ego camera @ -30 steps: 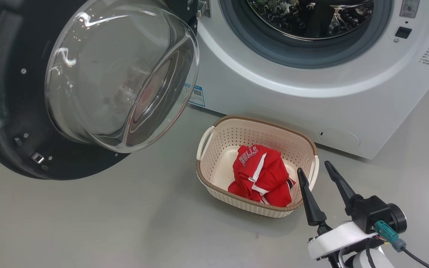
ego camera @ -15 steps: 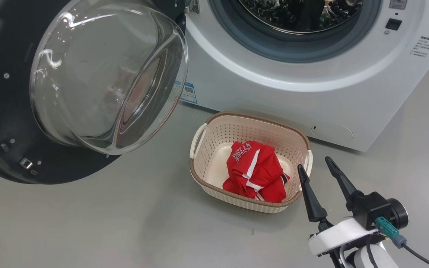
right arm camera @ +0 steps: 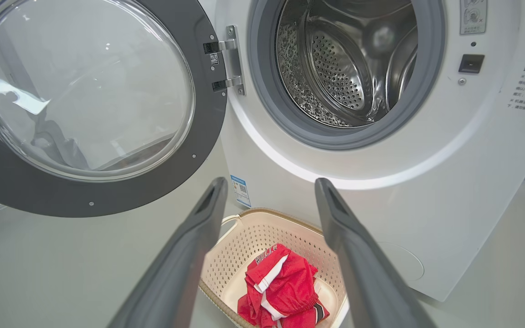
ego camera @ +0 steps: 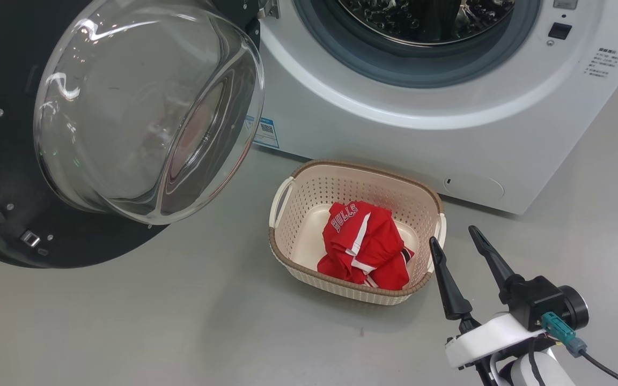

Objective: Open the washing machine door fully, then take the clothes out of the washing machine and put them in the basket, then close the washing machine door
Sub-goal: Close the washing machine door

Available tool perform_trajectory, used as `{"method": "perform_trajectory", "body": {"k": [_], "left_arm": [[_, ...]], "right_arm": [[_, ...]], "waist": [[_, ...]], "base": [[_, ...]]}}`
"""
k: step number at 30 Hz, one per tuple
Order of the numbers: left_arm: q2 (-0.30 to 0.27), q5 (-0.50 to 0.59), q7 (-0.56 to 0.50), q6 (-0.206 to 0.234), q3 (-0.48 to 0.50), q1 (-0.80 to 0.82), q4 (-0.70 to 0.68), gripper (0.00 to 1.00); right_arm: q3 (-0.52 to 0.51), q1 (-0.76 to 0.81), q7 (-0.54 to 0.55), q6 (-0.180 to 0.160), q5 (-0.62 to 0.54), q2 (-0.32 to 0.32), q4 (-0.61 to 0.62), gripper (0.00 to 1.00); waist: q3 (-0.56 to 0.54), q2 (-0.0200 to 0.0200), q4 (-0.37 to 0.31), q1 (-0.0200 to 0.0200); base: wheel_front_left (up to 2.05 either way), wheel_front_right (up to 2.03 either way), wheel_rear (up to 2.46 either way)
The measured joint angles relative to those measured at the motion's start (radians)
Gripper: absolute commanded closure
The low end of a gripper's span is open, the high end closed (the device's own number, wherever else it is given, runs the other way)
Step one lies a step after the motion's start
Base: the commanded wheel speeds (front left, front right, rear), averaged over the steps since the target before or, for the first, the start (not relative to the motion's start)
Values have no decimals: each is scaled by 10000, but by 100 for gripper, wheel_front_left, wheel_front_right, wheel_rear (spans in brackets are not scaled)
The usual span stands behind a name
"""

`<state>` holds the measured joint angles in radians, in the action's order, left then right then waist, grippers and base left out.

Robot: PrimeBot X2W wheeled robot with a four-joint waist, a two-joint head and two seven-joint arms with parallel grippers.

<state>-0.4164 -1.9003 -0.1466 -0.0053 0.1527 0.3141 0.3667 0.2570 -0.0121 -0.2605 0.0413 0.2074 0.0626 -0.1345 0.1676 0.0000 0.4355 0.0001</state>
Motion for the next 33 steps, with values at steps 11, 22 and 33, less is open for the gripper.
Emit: {"method": "perform_trajectory", "body": {"k": [11, 22, 33], "left_arm": [[-136, -102, -1080, -443, -288, 33, 502, 100], [-82, -711, -2631, -842, -694, 30, 493, 100], [144, -1053, -4119, -1070, -1039, -24, -180, 100]], "right_arm": [[-10, -9, 0, 4, -81, 12, -2, 0], [-73, -77, 0, 4, -104, 23, 0, 0], [-155, -214, 0, 4, -159, 44, 17, 0]], "waist": [[105, 0, 59, 0], [208, 0, 57, 0], [285, 0, 15, 0]], "base": [[0, 0, 0], [0, 0, 0], [0, 0, 0]]}}
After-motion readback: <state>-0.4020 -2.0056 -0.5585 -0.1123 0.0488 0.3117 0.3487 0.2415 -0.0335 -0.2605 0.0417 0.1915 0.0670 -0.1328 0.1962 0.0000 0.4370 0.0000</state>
